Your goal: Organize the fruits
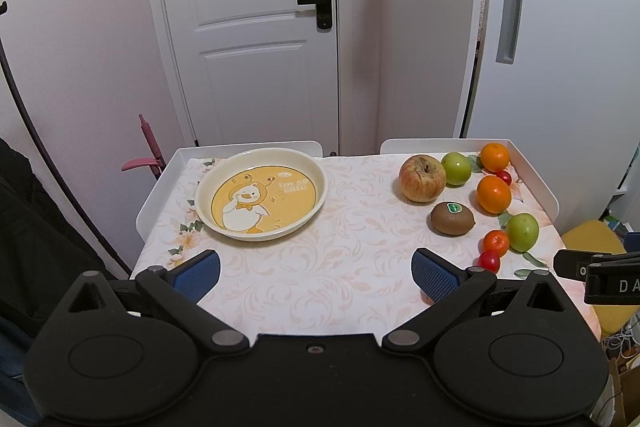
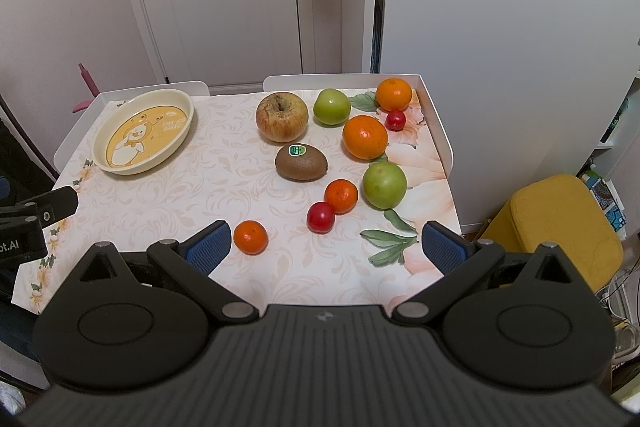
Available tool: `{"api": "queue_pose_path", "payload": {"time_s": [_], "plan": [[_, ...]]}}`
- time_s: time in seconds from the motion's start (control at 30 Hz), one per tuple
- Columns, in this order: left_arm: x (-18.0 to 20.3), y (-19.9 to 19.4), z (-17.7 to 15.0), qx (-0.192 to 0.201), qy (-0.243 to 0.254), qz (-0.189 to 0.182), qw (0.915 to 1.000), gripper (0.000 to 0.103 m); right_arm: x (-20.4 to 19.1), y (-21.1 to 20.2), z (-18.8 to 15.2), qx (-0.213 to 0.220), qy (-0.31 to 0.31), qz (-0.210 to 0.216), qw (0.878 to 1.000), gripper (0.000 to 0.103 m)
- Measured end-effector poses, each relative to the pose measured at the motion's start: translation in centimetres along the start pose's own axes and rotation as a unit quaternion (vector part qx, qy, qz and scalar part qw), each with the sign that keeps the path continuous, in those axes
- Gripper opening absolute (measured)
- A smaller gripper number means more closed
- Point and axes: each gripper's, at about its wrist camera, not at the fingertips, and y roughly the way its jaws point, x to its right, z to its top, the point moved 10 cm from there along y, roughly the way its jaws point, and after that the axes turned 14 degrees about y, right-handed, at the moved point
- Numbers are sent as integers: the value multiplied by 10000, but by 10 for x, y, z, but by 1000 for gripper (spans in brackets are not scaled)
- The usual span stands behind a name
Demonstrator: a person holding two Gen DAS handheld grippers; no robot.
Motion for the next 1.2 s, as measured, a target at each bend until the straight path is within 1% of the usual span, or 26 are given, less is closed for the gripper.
{"api": "queue_pose_path", "payload": {"time_s": [0.97,1.2], "plan": [[2,3,2,-8,4,-5,10000,103,-2,1,-1,-11,20,-8,10000,103],[9,9,6,-43,36,-64,10000,103,4,7,-1,-35,114,-59,9999,103]]}}
